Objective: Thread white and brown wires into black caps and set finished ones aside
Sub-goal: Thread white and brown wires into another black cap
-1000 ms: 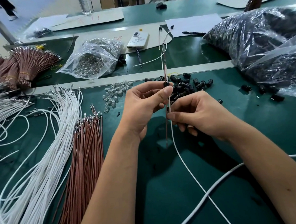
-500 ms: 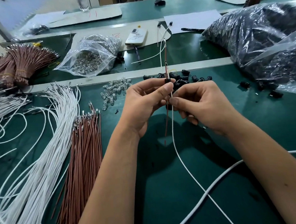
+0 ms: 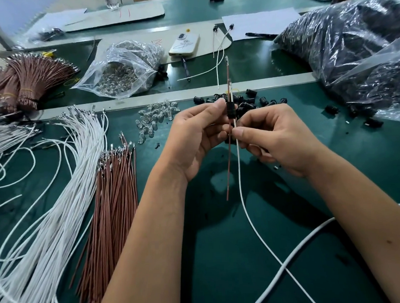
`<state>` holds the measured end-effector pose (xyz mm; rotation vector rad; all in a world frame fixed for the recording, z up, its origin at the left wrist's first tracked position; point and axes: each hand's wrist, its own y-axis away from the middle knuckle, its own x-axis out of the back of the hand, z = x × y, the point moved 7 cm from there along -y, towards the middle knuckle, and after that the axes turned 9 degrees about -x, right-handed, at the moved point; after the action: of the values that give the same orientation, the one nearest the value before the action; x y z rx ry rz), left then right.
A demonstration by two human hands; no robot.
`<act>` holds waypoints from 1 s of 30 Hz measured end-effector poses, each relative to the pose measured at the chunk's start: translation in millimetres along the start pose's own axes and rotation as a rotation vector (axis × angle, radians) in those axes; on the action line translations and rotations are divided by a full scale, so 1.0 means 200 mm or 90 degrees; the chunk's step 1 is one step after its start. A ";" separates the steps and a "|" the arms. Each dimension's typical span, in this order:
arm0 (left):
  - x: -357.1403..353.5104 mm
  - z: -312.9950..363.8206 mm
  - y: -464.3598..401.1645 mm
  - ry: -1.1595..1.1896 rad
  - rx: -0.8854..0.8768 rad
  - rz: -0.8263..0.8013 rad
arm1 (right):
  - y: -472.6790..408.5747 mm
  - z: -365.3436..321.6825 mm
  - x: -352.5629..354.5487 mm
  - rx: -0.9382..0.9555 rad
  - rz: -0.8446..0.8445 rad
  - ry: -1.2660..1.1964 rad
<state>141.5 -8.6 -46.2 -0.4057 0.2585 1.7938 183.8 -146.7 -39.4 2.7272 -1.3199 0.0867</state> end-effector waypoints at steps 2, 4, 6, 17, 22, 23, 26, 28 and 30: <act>-0.01 0.00 0.01 -0.009 -0.010 -0.011 | 0.00 0.00 0.00 0.001 -0.004 0.008; -0.01 0.01 0.01 -0.011 -0.024 -0.015 | 0.01 0.00 -0.01 0.002 -0.008 0.017; -0.01 0.01 0.01 -0.006 -0.035 -0.019 | 0.01 0.00 0.00 0.001 -0.006 0.020; 0.00 0.04 0.01 0.019 -0.090 -0.009 | 0.01 0.00 -0.03 0.004 -0.047 0.050; -0.01 0.05 0.01 0.017 -0.104 -0.017 | 0.01 0.02 -0.04 -0.009 -0.081 0.052; -0.01 0.05 0.01 0.018 -0.105 -0.018 | 0.01 0.02 -0.04 -0.007 -0.085 0.050; -0.01 0.05 0.01 0.020 -0.108 -0.019 | 0.01 0.02 -0.04 -0.007 -0.089 0.046; -0.01 0.05 0.01 0.016 -0.111 -0.013 | 0.01 0.01 -0.04 -0.007 -0.091 0.044; -0.01 0.05 0.01 0.011 -0.114 -0.004 | 0.01 0.01 -0.03 -0.007 -0.088 0.045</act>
<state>137.7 -6.9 -37.5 -0.5485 0.1081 1.8136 177.8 -143.0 -42.4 2.7694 -1.1085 0.1613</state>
